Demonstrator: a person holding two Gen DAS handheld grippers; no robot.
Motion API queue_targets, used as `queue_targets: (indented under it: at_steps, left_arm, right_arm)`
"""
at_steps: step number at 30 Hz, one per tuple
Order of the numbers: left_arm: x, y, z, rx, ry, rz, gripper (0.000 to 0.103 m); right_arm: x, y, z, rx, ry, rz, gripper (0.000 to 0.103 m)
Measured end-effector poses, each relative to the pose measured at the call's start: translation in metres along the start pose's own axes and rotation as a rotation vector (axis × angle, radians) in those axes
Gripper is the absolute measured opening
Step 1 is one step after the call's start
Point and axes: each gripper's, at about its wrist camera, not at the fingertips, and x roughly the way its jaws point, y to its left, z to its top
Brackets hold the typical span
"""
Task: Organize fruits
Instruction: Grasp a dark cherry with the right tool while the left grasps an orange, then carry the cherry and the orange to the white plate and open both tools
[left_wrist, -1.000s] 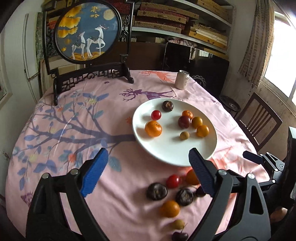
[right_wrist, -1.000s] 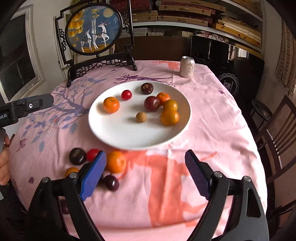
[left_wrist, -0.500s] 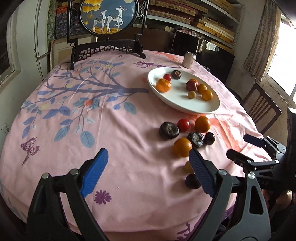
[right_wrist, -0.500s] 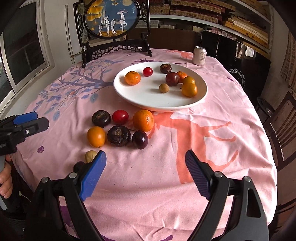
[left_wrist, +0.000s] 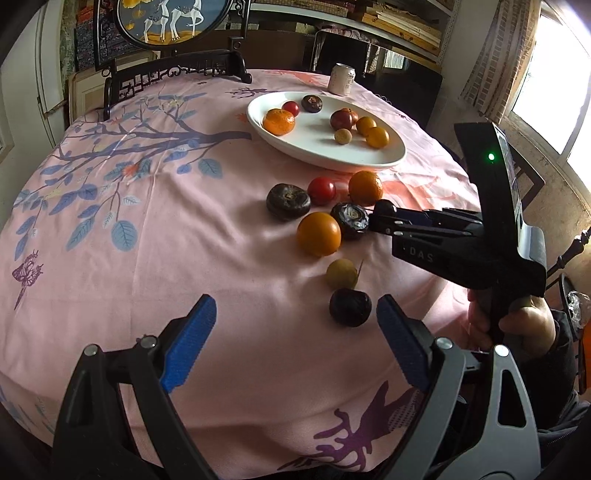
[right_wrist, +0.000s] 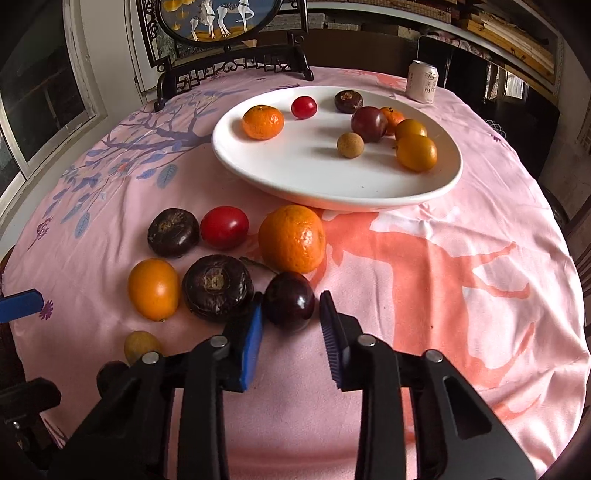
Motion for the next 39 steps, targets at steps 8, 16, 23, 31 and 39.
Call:
queue_targets:
  at_steps: [8, 16, 23, 31, 39]
  left_arm:
    - [0.022, -0.001, 0.016, -0.028, 0.043, -0.004, 0.09]
    - [0.072, -0.018, 0.041, 0.011, 0.094, 0.061, 0.067]
    - [0.08, -0.022, 0.049, -0.005, 0.083, 0.036, 0.037]
    - [0.053, -0.023, 0.046, -0.007, 0.033, 0.011, 0.037]
    - [0.036, -0.028, 0.05, 0.015, 0.003, -0.009, 0.037]
  right_arm:
    - [-0.028, -0.013, -0.008, 0.058, -0.016, 0.021, 0.027]
    - [-0.057, -0.025, -0.02, 0.1, -0.053, 0.047, 0.027]
    - [-0.068, -0.026, -0.022, 0.099, -0.081, 0.057, 0.027]
    - [-0.074, -0.025, -0.022, 0.098, -0.097, 0.066, 0.027]
    - [-0.073, -0.025, -0.021, 0.097, -0.097, 0.065, 0.027]
